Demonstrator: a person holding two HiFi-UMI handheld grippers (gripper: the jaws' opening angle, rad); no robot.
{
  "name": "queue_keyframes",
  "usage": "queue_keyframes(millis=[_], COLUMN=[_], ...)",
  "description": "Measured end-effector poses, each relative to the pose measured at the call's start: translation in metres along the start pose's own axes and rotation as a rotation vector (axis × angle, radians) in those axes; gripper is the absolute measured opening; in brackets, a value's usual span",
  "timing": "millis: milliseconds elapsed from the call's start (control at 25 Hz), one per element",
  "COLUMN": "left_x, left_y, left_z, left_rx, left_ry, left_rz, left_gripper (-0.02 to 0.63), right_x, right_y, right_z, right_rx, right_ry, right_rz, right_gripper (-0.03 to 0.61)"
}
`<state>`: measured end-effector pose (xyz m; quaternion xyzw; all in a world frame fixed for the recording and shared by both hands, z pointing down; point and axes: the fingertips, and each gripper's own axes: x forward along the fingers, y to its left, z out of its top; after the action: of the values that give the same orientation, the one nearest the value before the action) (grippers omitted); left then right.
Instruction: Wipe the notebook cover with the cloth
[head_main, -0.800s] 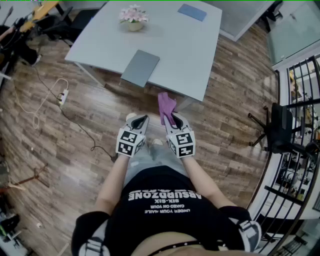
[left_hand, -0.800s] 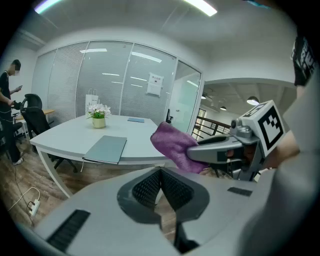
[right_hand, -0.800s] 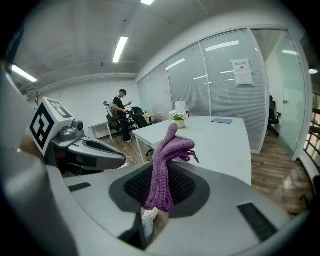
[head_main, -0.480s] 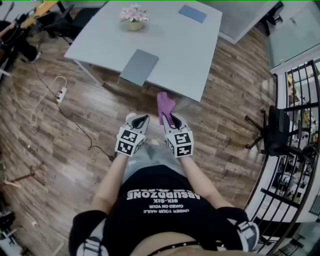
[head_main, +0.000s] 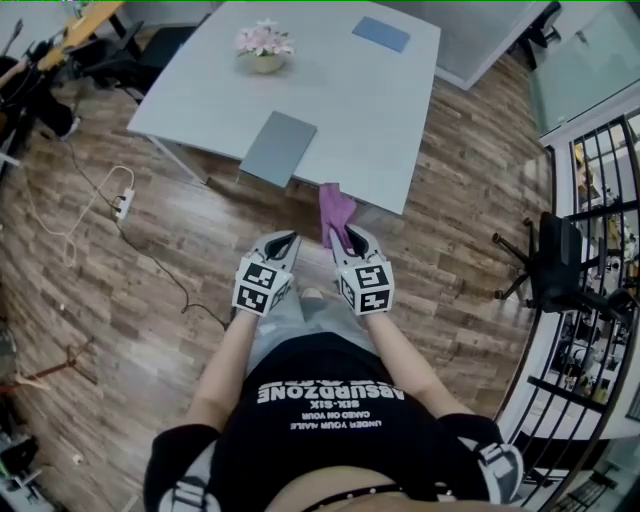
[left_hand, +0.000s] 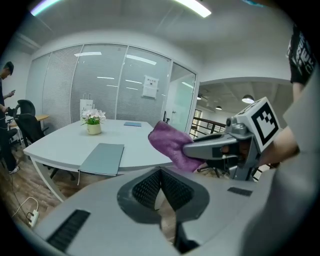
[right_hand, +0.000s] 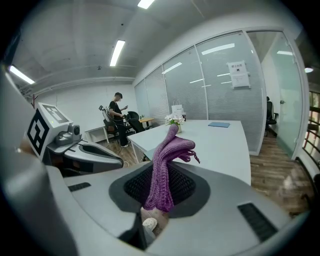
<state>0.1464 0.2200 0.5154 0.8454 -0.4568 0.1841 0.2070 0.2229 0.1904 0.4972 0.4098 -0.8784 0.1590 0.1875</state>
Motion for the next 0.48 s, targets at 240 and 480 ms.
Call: queue_keyframes(millis=[240,480], left_x=[0.018,0.041], left_y=[0.050,0.101], left_z=[0.001,0.017], left_rx=[-0.021,0.004], left_ry=[0.025,0.056], left_rz=[0.011,-0.023], left_gripper=[0.017,0.017], right_x=[0.035,0.079], right_y=[-0.024,-0.055], right_z=[0.006,0.022], right_rx=[0.007,0.034], right_ry=[0.035,0.050], right_rz=[-0.032,-0.100], right_gripper=[0.081,0.081])
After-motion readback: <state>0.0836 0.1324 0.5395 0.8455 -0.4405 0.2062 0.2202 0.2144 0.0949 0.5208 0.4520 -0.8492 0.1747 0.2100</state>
